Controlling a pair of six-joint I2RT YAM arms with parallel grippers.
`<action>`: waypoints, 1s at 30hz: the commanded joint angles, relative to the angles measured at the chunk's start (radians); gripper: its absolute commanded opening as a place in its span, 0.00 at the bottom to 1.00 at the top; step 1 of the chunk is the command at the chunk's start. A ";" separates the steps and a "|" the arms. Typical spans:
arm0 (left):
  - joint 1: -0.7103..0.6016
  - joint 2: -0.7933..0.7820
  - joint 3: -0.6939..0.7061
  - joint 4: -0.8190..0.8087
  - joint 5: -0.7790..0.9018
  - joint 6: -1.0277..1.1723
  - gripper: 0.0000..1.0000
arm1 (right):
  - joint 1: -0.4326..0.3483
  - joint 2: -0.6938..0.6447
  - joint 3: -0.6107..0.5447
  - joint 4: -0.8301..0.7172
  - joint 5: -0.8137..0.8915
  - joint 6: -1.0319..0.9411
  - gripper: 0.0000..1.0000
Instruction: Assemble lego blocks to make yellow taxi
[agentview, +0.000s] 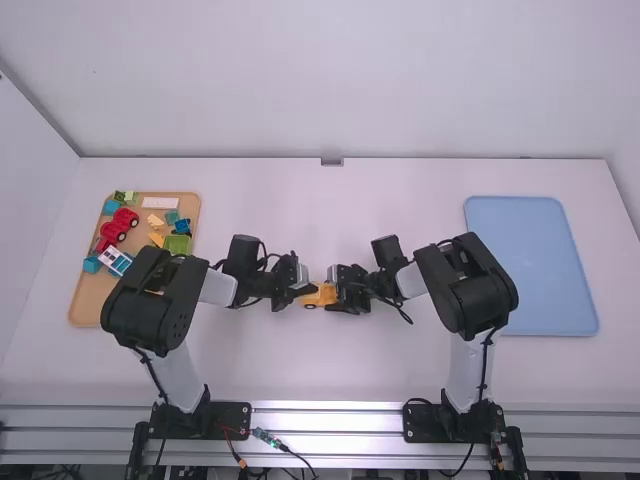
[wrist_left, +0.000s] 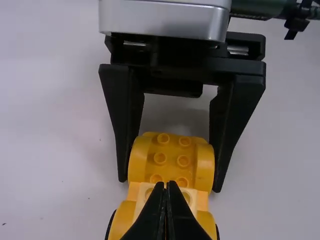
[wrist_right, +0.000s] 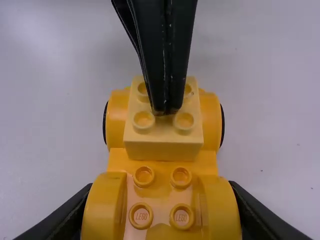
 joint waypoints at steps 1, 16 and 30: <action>-0.006 0.116 -0.058 -0.052 -0.253 -0.024 0.02 | 0.003 0.070 -0.037 -0.035 0.220 -0.006 0.13; 0.189 -0.290 0.053 -0.153 -0.021 -0.242 0.02 | 0.003 0.070 -0.038 -0.034 0.221 -0.006 0.12; 0.274 -0.570 0.069 -0.370 -0.587 -0.562 0.18 | 0.003 0.070 -0.038 -0.038 0.229 -0.005 0.32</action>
